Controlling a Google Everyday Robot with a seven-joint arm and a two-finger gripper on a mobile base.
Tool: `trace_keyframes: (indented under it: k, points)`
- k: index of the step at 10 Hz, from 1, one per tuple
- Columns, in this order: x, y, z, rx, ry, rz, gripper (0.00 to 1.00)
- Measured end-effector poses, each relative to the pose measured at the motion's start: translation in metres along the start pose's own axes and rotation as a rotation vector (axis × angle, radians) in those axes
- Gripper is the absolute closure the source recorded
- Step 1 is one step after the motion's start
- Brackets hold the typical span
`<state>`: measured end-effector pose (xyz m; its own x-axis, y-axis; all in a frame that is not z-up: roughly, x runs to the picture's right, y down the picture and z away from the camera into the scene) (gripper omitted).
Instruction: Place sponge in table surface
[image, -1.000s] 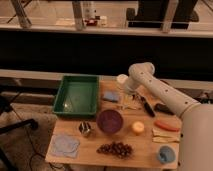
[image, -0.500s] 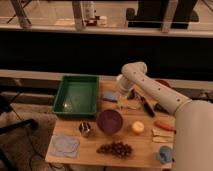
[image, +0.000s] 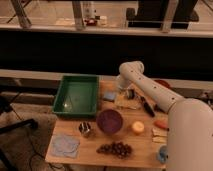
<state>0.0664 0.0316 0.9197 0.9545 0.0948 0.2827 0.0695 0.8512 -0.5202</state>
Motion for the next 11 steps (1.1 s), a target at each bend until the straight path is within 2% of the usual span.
trace_keyframes:
  k: [4, 11]
  points:
    - [-0.013, -0.008, 0.010, -0.005, -0.009, 0.020, 0.20]
    - [-0.024, -0.016, 0.033, -0.018, -0.001, 0.061, 0.20]
